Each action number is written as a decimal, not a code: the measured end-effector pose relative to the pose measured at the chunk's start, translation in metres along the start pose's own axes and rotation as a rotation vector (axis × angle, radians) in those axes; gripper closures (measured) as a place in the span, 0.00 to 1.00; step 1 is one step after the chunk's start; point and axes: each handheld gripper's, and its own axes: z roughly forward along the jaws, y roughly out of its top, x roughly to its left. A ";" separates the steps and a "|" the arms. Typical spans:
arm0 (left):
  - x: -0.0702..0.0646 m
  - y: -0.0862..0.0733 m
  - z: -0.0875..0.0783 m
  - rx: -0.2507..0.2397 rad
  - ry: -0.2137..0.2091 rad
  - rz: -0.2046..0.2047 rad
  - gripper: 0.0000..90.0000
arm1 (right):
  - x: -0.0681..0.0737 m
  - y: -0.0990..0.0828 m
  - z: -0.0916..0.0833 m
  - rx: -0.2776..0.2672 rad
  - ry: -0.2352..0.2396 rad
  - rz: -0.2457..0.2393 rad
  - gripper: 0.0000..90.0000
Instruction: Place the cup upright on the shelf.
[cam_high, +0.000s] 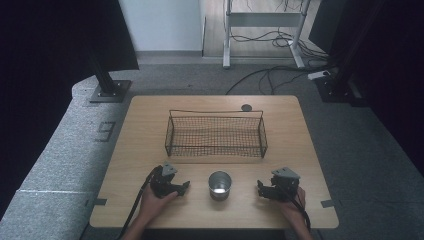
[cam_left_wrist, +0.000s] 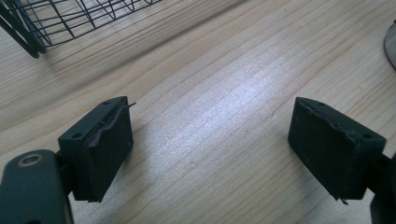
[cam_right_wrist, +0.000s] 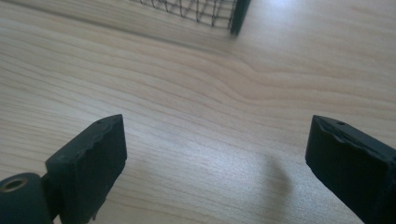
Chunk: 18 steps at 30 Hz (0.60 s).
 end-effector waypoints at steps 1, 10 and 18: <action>0.000 0.000 0.000 0.000 0.000 0.000 0.15 | 0.001 0.001 -0.003 -0.019 0.013 -0.002 0.07; 0.000 0.000 0.000 0.000 0.000 0.000 0.15 | 0.001 0.002 -0.007 -0.079 0.056 0.007 0.10; 0.000 0.000 0.000 0.000 0.000 0.000 0.15 | 0.006 0.004 -0.016 -0.128 0.066 -0.022 0.14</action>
